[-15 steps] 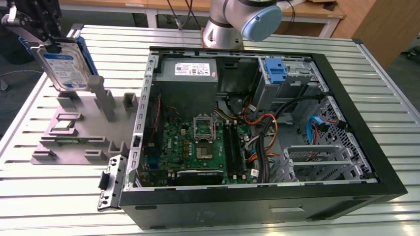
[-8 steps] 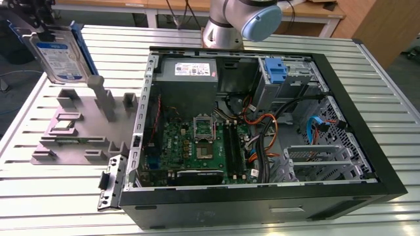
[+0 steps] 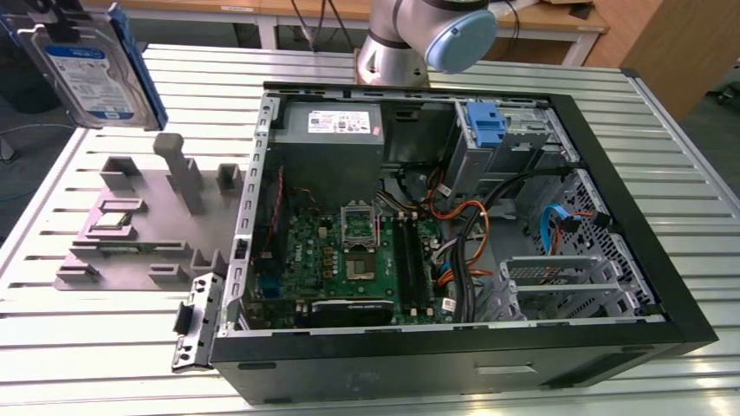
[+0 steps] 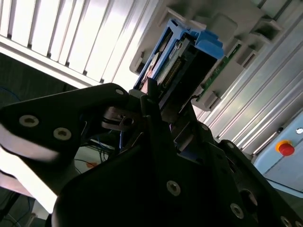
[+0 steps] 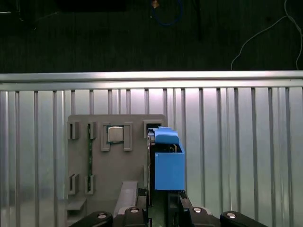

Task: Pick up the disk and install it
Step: 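Pick up the disk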

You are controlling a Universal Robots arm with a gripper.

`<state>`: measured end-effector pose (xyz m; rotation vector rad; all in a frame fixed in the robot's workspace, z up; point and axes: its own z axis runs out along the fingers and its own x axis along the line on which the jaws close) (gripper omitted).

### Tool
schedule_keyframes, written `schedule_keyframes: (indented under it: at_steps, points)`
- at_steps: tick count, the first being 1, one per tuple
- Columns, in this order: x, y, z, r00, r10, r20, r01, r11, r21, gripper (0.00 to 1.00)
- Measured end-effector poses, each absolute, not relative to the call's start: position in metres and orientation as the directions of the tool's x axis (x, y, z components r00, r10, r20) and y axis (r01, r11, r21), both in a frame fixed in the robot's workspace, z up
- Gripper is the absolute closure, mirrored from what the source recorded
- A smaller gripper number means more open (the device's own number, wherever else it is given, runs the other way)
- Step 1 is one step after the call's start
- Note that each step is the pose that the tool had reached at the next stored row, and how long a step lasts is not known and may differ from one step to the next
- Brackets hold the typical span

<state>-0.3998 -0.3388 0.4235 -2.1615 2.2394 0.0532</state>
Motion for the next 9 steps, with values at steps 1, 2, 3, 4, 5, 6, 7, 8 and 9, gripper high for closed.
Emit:
schedule_keyframes:
  at_steps: [1,2,3,4,5,6,7,8,9]
  points:
    - [-0.400,-0.339,0.427,-0.035,-0.998,-0.044,-0.999,0.035,0.005,0.65]
    - [-0.400,-0.339,0.432,-0.035,-0.998,-0.044,-0.999,0.035,0.005,0.65]
    - [-0.400,-0.339,0.436,-0.035,-0.998,-0.044,-0.999,0.035,0.005,0.65]
    - [-0.400,-0.339,0.439,-0.035,-0.998,-0.044,-0.999,0.035,0.005,0.65]
    - [-0.400,-0.339,0.443,-0.035,-0.998,-0.044,-0.999,0.035,0.005,0.65]
    - [-0.400,-0.339,0.446,-0.035,-0.998,-0.044,-0.999,0.035,0.005,0.65]
    - [-0.400,-0.339,0.450,-0.035,-0.998,-0.044,-0.999,0.035,0.005,0.65]
    - [-0.400,-0.339,0.453,-0.035,-0.998,-0.044,-0.999,0.035,0.005,0.65]
    - [-0.400,-0.339,0.456,-0.035,-0.998,-0.044,-0.999,0.035,0.005,0.65]
